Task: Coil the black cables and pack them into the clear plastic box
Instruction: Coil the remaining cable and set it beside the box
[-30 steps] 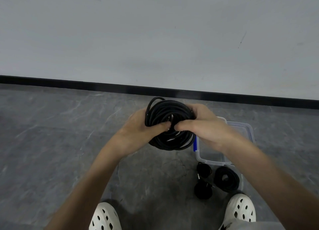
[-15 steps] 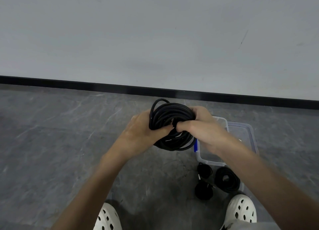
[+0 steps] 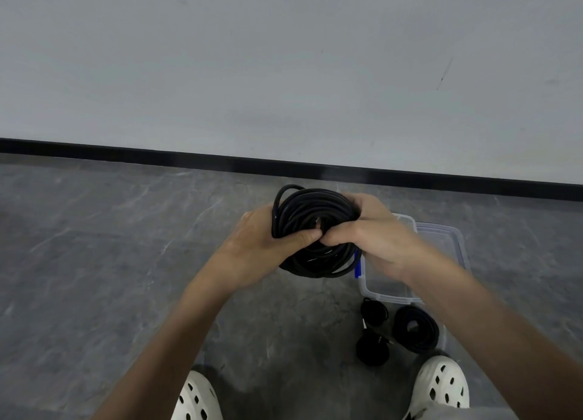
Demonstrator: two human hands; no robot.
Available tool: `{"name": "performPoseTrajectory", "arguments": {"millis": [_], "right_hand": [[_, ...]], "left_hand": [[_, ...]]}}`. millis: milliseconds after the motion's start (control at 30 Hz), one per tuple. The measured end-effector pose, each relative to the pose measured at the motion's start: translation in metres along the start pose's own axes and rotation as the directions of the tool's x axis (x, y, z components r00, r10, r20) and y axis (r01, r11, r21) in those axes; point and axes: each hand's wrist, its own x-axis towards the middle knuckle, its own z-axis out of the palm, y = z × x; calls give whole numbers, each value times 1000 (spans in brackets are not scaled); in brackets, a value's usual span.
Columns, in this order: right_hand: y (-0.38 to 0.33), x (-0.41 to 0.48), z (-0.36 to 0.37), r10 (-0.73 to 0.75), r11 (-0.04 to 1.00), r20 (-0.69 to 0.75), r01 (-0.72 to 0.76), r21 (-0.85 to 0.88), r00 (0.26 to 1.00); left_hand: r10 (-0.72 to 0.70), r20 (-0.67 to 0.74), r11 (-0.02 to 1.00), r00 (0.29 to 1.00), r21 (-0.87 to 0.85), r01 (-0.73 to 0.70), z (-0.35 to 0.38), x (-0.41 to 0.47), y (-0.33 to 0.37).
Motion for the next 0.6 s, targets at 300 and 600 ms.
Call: {"name": "performPoseTrajectory", "arguments": {"millis": [300,600], "right_hand": [[-1,-1,-1,-54,997,7,54,-57,999],[-4,-3,-13,73,997,184,-69,-28,980]], "left_hand": [[11,-9,991,1000,-132,-12,3,-1,5],[-14,-6,964,1000,-267,12,5,-2,11]]}}
